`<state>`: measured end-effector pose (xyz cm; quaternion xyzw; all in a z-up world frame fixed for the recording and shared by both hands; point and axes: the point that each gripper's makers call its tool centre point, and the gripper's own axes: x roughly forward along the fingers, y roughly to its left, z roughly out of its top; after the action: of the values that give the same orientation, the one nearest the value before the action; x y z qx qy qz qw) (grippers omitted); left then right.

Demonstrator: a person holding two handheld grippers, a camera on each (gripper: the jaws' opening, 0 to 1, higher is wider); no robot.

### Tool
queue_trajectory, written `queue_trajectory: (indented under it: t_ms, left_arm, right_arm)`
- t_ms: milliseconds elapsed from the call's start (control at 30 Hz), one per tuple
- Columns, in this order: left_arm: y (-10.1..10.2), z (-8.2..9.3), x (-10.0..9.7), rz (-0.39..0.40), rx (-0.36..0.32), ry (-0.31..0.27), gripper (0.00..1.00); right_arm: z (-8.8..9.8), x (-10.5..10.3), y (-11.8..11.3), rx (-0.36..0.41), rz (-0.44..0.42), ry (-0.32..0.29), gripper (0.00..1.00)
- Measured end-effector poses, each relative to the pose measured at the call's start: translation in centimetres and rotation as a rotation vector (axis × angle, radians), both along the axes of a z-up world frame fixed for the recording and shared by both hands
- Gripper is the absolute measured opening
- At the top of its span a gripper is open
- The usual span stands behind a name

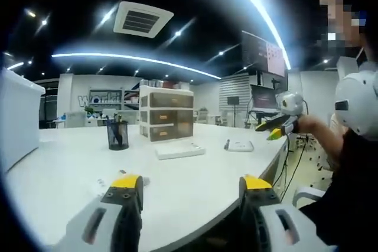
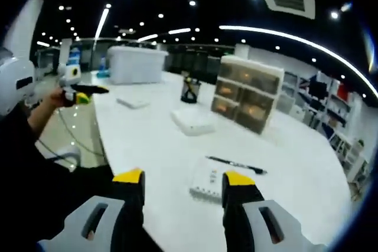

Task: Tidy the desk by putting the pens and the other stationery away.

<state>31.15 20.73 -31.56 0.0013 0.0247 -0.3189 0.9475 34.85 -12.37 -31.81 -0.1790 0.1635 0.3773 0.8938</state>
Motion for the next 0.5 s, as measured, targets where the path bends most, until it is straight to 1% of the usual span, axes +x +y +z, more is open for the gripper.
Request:
queue_trajectory:
  t_ms: [133,167,333,433,500]
  left_arm:
    - [0.5,-0.3,-0.1,0.011,-0.005,0.002,0.65]
    - [0.8,-0.4,-0.1,0.016,-0.006,0.002,0.65]
    - [1.5,-0.8,-0.3,0.029,-0.011,0.010,0.65]
    - [2.0,-1.0,-0.4,0.038,-0.017,0.011,0.65]
    - [2.2,-1.1,-0.5,0.043,-0.021,0.012,0.65]
  right_arm:
    - [-0.3,0.6,0.4,-0.051,0.024,0.018,0.50]
    - [-0.3,0.9,0.4,-0.074,0.033,0.019,0.50]
    - [0.6,2.3,0.2,-0.126,0.053,0.007,0.49]
    - [1.1,3.1,0.4,-0.168,0.077,-0.011,0.49]
    - [1.3,3.7,0.5,-0.194,0.089,-0.011,0.49]
